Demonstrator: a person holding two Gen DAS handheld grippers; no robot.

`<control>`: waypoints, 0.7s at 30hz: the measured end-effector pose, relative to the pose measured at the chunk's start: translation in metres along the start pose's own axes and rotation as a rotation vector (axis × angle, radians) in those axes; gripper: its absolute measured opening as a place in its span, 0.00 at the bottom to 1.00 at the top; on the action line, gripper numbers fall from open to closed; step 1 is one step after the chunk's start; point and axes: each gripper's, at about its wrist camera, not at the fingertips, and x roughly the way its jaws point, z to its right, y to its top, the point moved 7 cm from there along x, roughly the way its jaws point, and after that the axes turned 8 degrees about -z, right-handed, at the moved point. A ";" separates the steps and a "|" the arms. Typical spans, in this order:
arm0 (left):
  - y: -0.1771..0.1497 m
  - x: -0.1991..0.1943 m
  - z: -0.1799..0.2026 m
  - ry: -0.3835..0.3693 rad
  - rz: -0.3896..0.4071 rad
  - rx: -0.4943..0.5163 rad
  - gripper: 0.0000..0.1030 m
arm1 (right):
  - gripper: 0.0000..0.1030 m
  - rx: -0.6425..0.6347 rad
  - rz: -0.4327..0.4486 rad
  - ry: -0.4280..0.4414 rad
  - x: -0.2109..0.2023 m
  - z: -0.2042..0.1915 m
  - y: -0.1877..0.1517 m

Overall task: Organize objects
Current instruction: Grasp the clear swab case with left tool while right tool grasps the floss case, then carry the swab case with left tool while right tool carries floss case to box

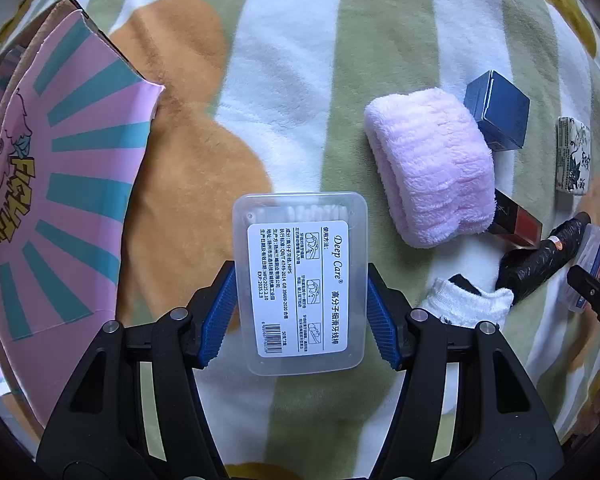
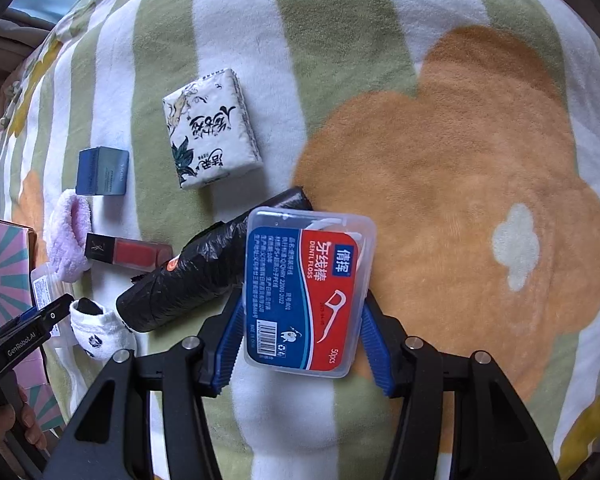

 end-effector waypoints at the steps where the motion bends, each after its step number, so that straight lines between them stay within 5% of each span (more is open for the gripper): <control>1: 0.000 0.000 0.000 -0.001 0.004 0.001 0.56 | 0.49 0.001 0.003 0.000 -0.001 0.001 -0.001; 13: -0.002 -0.038 0.003 -0.034 0.094 0.031 0.56 | 0.49 -0.043 0.093 -0.025 -0.053 0.015 -0.019; 18: -0.004 -0.074 0.002 -0.060 0.154 0.044 0.56 | 0.49 -0.081 0.151 -0.032 -0.115 -0.006 -0.037; 21: -0.020 -0.107 0.001 -0.071 0.199 0.054 0.56 | 0.49 -0.099 0.187 -0.041 -0.131 -0.050 -0.047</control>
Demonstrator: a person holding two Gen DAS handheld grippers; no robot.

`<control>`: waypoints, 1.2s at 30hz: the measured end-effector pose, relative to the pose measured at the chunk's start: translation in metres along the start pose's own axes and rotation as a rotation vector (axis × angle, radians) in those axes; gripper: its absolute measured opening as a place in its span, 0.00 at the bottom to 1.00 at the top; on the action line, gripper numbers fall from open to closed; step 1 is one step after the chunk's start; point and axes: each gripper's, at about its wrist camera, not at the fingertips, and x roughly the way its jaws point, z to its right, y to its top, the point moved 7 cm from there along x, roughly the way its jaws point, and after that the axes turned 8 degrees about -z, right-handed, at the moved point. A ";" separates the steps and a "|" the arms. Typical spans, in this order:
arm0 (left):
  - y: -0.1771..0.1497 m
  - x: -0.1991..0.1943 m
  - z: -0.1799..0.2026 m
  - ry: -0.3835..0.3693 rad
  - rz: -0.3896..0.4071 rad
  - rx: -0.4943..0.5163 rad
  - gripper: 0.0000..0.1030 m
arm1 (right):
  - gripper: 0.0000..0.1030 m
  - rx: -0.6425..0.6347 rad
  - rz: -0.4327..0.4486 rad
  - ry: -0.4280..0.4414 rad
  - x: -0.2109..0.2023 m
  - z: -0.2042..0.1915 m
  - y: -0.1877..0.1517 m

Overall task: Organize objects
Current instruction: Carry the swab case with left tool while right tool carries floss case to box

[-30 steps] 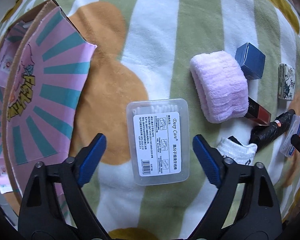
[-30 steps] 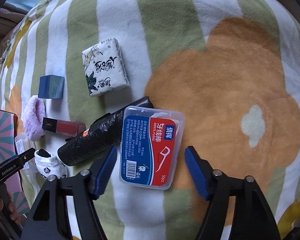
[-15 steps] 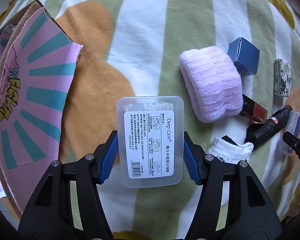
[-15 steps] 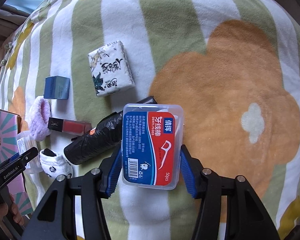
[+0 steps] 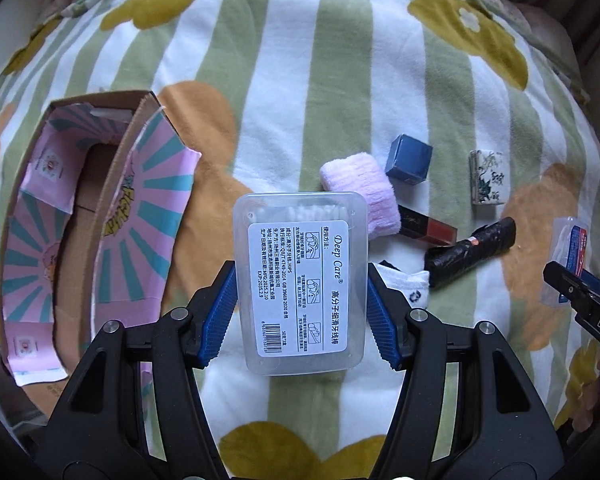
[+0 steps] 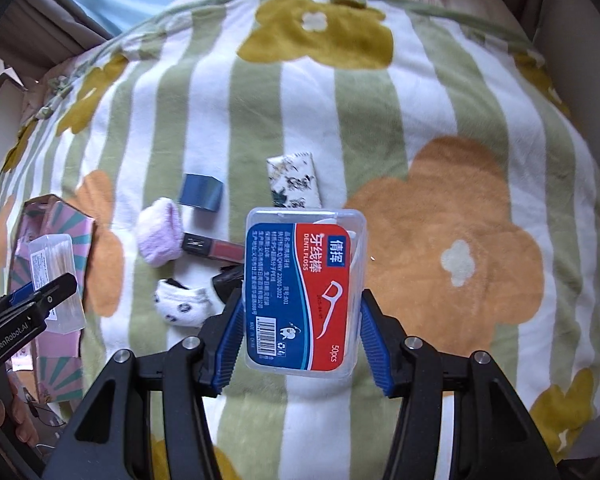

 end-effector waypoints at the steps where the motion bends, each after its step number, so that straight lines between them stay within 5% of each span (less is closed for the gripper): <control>1: -0.004 -0.014 0.000 -0.006 0.014 0.003 0.56 | 0.49 -0.002 0.009 -0.003 0.003 -0.016 -0.001; 15: -0.065 -0.142 -0.008 -0.056 0.117 0.110 0.56 | 0.49 -0.003 0.090 -0.044 -0.093 -0.077 -0.055; 25: -0.095 -0.173 -0.028 -0.071 0.156 0.157 0.56 | 0.49 -0.024 0.132 -0.051 -0.113 -0.111 -0.070; 36: -0.102 -0.192 -0.099 -0.043 0.197 0.071 0.56 | 0.49 -0.174 0.148 -0.003 -0.116 -0.196 -0.060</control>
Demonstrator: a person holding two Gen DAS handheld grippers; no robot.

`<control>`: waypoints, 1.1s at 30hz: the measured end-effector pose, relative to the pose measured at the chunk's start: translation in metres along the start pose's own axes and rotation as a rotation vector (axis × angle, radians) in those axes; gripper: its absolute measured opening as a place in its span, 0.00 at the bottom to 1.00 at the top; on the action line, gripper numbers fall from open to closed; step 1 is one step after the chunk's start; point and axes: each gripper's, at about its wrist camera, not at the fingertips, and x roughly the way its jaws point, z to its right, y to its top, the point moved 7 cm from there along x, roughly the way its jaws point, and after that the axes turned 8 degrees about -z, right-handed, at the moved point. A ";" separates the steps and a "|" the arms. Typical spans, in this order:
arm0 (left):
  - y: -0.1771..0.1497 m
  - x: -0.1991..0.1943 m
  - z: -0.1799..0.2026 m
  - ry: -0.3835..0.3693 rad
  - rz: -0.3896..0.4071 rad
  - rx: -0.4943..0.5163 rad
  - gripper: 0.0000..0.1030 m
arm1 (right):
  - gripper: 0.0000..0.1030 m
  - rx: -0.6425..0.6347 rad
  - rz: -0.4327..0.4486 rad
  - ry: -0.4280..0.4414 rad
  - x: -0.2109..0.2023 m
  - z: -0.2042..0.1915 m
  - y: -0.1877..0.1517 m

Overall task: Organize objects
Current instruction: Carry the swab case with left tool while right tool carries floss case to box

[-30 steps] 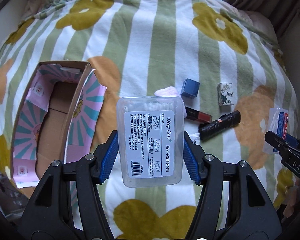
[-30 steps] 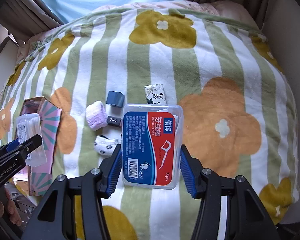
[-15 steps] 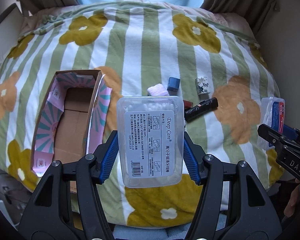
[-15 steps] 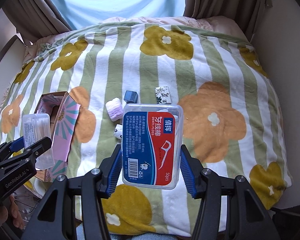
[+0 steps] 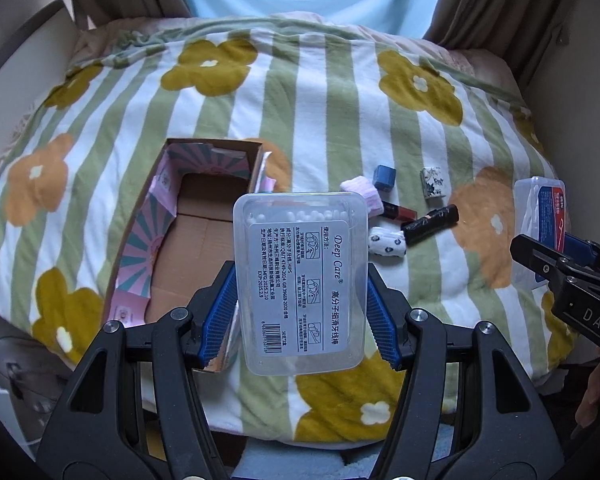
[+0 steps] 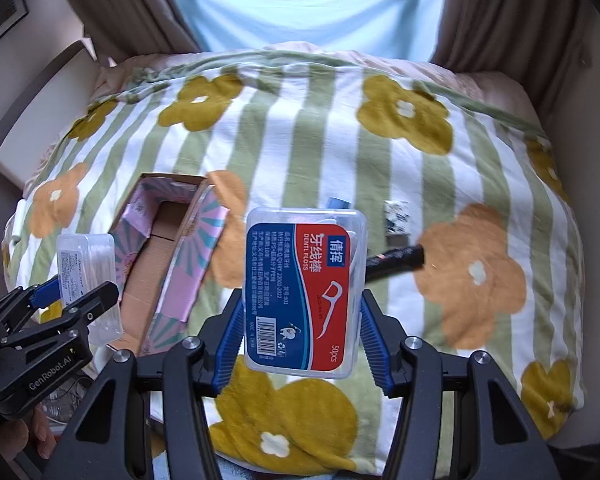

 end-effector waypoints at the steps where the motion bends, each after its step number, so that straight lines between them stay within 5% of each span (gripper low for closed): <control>1: 0.000 -0.001 -0.009 0.004 0.001 -0.014 0.56 | 0.49 -0.017 0.000 0.006 0.001 -0.009 0.003; 18: -0.018 0.039 -0.152 0.054 -0.088 -0.215 0.56 | 0.49 -0.223 -0.083 0.071 0.081 -0.151 0.062; 33: -0.022 0.140 -0.200 0.036 -0.220 -0.235 0.56 | 0.49 -0.287 -0.225 0.121 0.208 -0.213 0.096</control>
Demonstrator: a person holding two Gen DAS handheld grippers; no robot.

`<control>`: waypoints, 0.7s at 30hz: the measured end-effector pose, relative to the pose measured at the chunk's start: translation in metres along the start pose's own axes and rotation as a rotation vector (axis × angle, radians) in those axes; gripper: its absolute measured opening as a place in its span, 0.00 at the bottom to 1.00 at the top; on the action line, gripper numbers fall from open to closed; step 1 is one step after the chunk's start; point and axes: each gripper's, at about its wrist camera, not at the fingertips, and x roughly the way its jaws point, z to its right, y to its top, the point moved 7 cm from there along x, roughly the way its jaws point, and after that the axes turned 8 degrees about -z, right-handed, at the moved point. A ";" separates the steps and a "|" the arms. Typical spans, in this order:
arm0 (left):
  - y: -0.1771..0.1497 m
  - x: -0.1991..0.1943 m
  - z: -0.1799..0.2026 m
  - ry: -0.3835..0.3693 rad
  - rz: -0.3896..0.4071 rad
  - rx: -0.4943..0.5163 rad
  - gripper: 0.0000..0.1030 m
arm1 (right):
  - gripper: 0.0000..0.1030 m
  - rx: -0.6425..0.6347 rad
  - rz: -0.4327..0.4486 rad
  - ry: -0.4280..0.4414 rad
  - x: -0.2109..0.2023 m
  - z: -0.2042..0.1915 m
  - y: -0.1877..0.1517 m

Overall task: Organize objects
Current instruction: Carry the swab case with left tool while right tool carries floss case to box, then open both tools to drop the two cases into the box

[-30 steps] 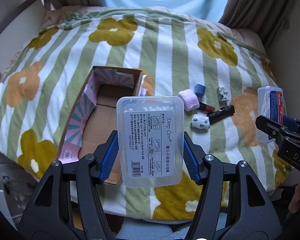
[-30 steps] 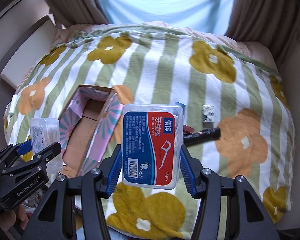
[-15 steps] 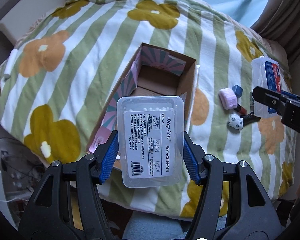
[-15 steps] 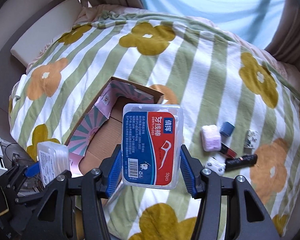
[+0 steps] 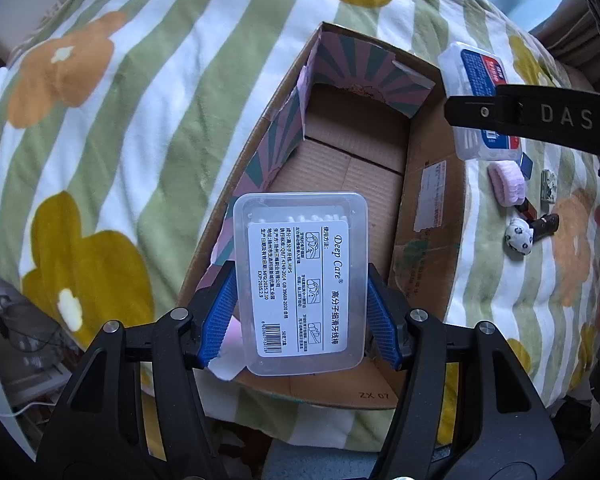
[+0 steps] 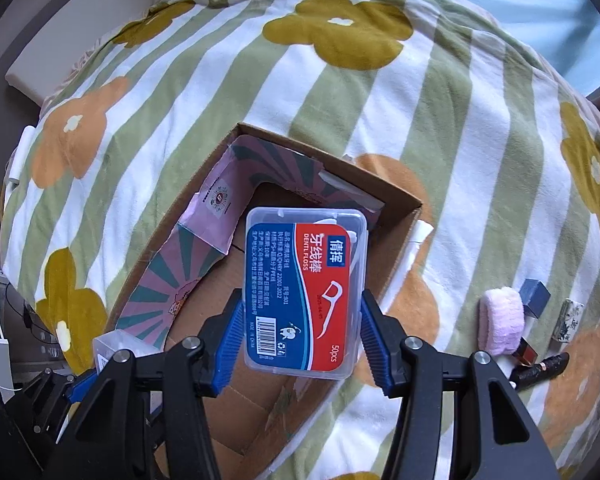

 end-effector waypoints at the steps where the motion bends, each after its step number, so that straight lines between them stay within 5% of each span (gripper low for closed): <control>1: 0.002 0.006 0.001 -0.001 -0.006 0.005 0.56 | 0.49 -0.008 -0.012 0.005 0.007 -0.001 0.002; 10: 0.014 0.066 0.019 -0.003 -0.089 0.085 0.56 | 0.49 -0.139 -0.100 0.000 0.070 -0.015 0.016; 20: 0.026 0.089 0.027 -0.003 -0.103 0.119 0.56 | 0.50 -0.176 -0.068 -0.022 0.067 -0.014 0.017; 21: 0.027 0.087 0.027 0.000 -0.094 0.121 0.56 | 0.57 -0.182 -0.062 -0.019 0.065 -0.015 0.016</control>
